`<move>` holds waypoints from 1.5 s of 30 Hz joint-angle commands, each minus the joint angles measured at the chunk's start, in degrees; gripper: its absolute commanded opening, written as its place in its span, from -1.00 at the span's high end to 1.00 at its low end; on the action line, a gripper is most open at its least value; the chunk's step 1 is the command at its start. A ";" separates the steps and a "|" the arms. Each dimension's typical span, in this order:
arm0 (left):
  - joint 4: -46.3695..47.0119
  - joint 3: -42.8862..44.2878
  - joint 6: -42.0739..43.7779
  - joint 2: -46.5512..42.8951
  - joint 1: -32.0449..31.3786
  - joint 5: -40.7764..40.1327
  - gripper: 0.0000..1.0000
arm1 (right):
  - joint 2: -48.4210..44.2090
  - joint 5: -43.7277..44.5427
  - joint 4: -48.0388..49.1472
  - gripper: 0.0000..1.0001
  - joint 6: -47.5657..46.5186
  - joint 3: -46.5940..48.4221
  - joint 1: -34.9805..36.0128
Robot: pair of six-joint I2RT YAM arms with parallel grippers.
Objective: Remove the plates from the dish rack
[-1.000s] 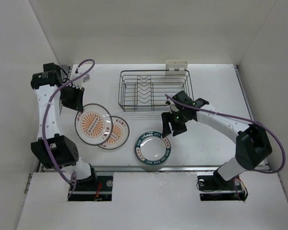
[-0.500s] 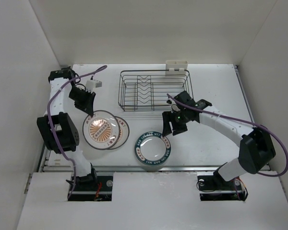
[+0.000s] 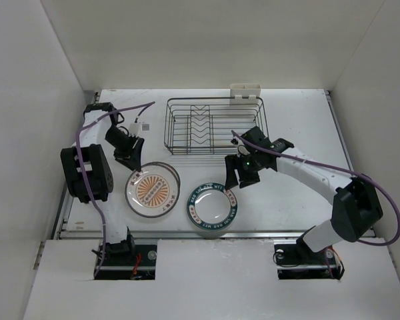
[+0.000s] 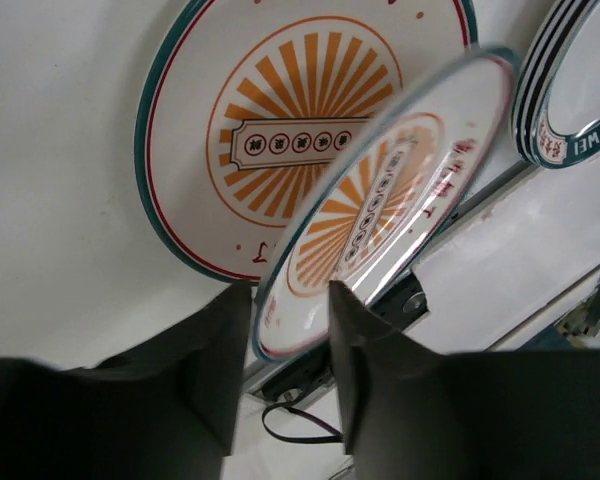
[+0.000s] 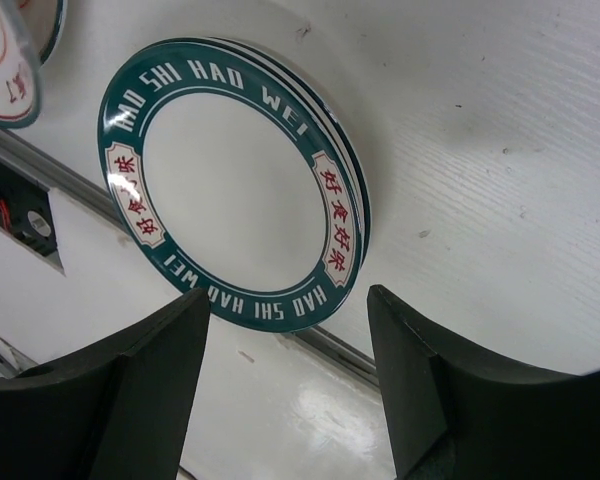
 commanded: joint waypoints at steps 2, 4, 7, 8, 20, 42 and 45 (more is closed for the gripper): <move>-1.31 -0.83 -2.24 -0.28 -1.99 -1.52 0.21 | -2.10 1.20 0.88 -0.40 0.41 1.18 0.48; -0.69 -0.83 -2.77 -0.28 -2.00 -2.66 0.14 | -2.63 1.20 0.88 -0.40 0.41 1.18 0.48; 0.80 -0.31 -4.88 -1.50 -2.00 -5.21 0.11 | -3.15 1.20 0.88 -0.40 0.41 1.18 0.48; 1.42 -0.31 -5.58 -2.03 -2.00 -7.04 0.11 | -3.68 1.20 0.36 -0.40 0.41 1.18 0.48; 7.31 -0.30 -14.90 -11.69 -2.00 -15.59 0.14 | -9.74 6.21 -0.26 -0.40 3.13 1.18 0.48; 13.47 2.59 -47.24 -29.36 1.08 -69.98 -0.50 | -36.89 53.75 -16.86 -0.85 18.61 8.66 0.48; 13.46 3.12 -48.13 -32.70 1.08 -73.94 -0.74 | -41.11 57.09 -18.27 -0.96 19.13 9.18 0.48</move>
